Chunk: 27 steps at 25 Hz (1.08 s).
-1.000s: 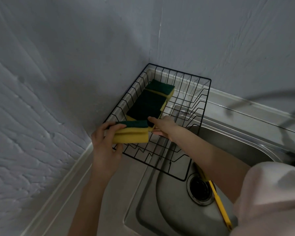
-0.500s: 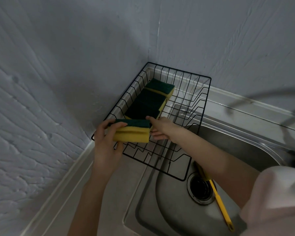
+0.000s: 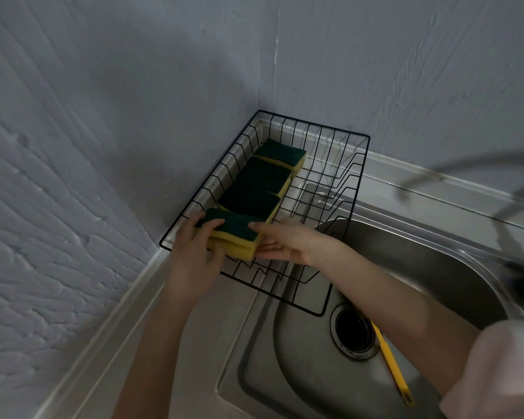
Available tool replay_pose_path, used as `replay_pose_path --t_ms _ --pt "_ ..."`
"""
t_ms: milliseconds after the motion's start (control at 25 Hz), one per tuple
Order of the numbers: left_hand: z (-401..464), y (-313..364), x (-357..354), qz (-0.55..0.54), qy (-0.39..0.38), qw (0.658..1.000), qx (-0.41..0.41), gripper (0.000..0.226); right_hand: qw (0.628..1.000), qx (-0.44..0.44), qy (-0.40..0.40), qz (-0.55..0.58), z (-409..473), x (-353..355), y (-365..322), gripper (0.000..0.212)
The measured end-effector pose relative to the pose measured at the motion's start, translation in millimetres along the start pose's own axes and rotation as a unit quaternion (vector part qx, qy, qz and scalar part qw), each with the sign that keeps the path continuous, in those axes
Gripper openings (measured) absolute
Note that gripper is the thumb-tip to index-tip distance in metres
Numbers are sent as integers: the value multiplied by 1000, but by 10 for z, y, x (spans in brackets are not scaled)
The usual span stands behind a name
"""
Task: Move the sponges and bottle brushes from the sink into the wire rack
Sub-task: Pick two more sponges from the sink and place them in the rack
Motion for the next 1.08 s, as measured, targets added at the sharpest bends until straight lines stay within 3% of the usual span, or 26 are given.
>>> replay_pose_path --t_ms 240,440,720,840,960,1080 --pt "75 -77 -194 129 -52 988 64 43 998 20 44 -37 136 -19 115 39" --pt "73 -98 -250 196 -64 976 70 46 978 58 60 -190 220 25 123 41" --pt "128 -48 -233 189 -104 972 93 44 939 105 53 -324 124 33 -31 44" --pt "99 94 -203 156 -97 979 85 44 903 142 69 -399 -29 105 -140 52" --pt "21 296 -160 162 -76 982 55 45 836 201 87 -503 -269 170 -305 55" --pt "-140 501 -104 149 -60 987 13 44 799 255 124 -530 -595 277 -412 54"
Point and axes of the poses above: each hand's wrist, its own z-axis towards the middle knuckle, its own x-axis out of the back of the hand, y = z × x, the point moved 7 cm from there along z, towards the middle knuckle, and after that the axes turned 11 degrees about x, right-handed, at the moved point
